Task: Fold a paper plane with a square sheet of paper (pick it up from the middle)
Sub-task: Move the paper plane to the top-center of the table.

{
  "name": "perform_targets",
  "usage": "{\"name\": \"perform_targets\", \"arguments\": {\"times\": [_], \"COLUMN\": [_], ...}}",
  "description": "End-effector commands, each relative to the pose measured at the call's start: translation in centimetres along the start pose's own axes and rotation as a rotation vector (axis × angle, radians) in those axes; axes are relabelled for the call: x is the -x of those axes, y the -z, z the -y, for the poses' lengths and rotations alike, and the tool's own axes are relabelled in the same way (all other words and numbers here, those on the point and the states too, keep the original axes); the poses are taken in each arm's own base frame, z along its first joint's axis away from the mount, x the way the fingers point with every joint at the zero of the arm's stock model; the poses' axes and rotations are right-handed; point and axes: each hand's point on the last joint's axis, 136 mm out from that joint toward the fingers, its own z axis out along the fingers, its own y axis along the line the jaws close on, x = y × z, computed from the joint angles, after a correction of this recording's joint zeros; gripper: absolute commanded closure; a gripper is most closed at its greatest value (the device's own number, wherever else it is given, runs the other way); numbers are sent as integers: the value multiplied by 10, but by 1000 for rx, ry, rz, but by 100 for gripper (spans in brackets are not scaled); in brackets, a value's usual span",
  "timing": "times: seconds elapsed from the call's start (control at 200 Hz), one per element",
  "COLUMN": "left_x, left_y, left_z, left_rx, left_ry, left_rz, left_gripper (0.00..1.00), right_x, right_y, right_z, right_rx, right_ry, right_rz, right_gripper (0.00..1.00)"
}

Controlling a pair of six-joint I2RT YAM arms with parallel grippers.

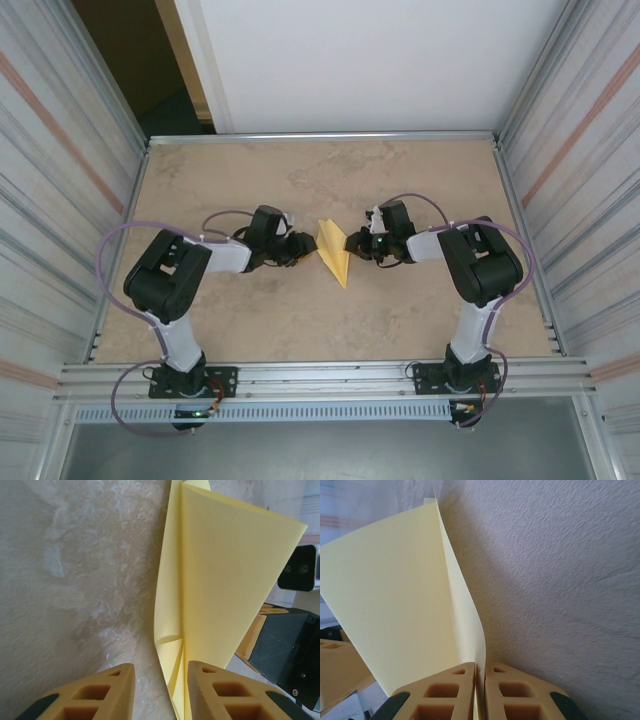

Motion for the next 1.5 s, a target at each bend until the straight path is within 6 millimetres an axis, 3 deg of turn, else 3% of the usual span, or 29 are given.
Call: {"name": "perform_targets", "arguments": {"times": [0.0, 0.471, 0.651, 0.872, 1.047, 1.278, 1.493], "left_x": [1, 4, 8, 18, 16, 14, 8], "left_y": [-5, -27, -31, -9, 9, 23, 18], "left_z": [19, 15, 18, 19, 16, 6, -2], "left_rx": [-72, -65, -84, -79, -60, -18, 7], "left_ry": [-28, -41, -49, -53, -47, -32, -26], "left_rz": [-19, -76, -76, 10, 61, 124, 123], "left_gripper": [63, 72, 84, 99, 100, 100, 100], "right_x": [-1, -1, 2, 15, 18, 15, 4], "right_y": [1, 2, 4, 24, 36, 39, 27], "right_z": [6, 8, 3, -21, -33, -26, -15], "right_rx": [-19, -18, -7, 17, 24, -30, -105], "right_ry": [-22, -27, -20, 22, 42, 46, 64], "right_rz": [-3, -2, 6, 69, 98, 136, 124], "right_gripper": [87, 89, 89, 92, 92, 93, 90]}}
